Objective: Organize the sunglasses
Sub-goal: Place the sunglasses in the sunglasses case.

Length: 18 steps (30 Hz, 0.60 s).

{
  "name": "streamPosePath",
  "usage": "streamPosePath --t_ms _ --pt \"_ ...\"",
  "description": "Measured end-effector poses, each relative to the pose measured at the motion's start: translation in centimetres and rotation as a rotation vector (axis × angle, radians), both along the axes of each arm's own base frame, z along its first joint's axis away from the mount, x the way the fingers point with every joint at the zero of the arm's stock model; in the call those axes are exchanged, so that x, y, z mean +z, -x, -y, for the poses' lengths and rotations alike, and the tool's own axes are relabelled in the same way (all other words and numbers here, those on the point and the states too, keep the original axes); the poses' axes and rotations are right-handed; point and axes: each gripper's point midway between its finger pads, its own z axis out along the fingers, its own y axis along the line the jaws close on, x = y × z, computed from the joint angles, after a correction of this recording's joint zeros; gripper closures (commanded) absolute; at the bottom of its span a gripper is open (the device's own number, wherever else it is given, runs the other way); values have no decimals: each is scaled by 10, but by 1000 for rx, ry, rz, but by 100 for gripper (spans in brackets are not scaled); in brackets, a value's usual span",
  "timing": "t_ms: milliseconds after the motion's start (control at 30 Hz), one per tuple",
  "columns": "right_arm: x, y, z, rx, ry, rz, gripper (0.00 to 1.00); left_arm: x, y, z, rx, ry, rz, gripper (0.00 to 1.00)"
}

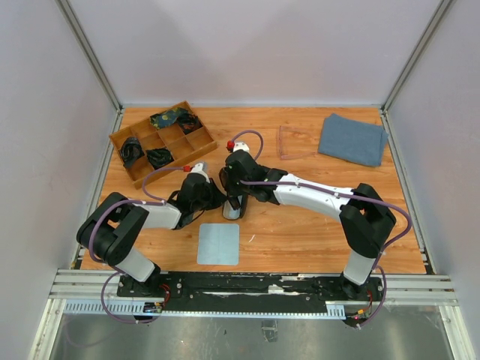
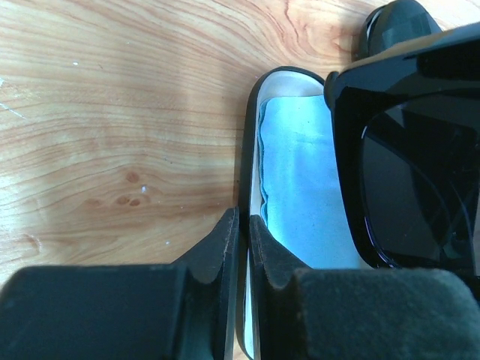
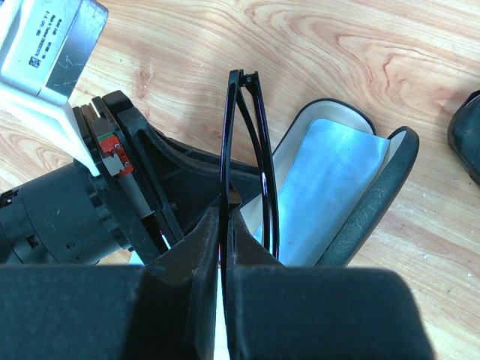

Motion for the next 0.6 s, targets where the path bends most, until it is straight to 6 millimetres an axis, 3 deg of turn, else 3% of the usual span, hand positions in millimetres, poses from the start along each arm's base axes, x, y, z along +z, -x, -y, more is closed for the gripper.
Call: streamPosePath --t_ms 267,600 --pt "-3 -7 6 -19 5 -4 99 0 4 5 -10 4 -4 88" --pt "-10 -10 9 -33 14 -18 99 -1 6 7 8 0 -11 97"
